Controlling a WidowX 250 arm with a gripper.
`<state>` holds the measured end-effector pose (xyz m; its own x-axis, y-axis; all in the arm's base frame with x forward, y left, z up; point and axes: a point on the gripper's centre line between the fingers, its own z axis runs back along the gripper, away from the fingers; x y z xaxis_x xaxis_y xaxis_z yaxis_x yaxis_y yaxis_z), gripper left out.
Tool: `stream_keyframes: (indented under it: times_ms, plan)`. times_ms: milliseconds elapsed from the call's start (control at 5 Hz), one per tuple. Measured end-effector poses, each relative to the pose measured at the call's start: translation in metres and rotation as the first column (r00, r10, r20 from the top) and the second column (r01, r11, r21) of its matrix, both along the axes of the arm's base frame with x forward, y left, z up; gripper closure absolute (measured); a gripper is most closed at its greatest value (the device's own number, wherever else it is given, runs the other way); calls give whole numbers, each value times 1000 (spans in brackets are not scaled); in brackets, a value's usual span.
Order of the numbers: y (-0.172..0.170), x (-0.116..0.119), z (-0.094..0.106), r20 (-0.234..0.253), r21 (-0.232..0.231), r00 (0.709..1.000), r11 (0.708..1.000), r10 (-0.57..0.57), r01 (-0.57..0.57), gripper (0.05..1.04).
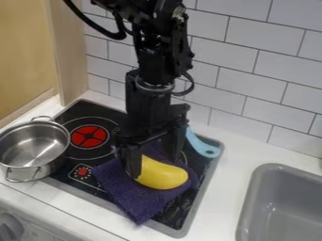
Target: Move the yellow banana inside silver pot
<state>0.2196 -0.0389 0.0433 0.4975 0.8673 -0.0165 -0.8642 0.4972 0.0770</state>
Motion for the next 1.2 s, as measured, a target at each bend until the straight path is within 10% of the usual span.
stream_keyframes:
  times_ms: [800,1000,1200]
  plan:
    - [-1,3,-25,14,0,999,999,33,-33,147]
    - [-2,3,-26,9,-12,1000,1000,23,-23,454]
    - [-2,2,-25,1,-18,1000,1000,16,-16,560]
